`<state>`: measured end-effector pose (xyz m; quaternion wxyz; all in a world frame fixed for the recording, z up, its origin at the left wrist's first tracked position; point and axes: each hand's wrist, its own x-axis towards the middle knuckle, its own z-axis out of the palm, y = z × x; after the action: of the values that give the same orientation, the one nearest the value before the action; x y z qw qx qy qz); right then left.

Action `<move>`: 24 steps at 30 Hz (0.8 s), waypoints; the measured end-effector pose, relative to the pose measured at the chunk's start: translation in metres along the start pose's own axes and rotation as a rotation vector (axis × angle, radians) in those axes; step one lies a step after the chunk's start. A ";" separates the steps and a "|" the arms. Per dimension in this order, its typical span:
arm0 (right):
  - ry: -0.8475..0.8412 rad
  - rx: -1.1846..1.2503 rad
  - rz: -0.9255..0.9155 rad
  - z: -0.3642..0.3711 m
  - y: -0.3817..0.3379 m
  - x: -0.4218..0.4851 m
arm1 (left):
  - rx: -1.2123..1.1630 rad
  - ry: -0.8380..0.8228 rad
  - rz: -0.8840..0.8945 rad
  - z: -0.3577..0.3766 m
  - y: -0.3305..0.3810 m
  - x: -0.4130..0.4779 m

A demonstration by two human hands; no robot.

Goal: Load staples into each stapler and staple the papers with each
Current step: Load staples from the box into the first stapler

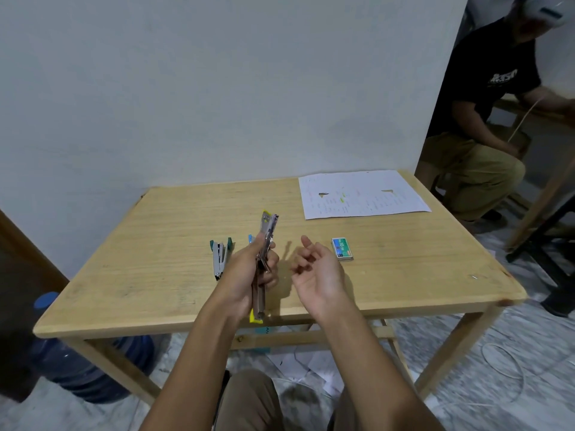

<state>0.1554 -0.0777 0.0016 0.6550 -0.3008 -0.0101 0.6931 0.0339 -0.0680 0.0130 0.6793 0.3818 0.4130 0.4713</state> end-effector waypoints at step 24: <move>-0.015 -1.762 -0.473 -0.012 -0.108 0.031 | 1.256 0.233 0.052 0.034 -0.021 0.012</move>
<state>0.2597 -0.0387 0.0231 0.3130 -0.6779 -0.6014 0.2842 0.0740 -0.0666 0.0042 0.2652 0.6634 0.6723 0.1940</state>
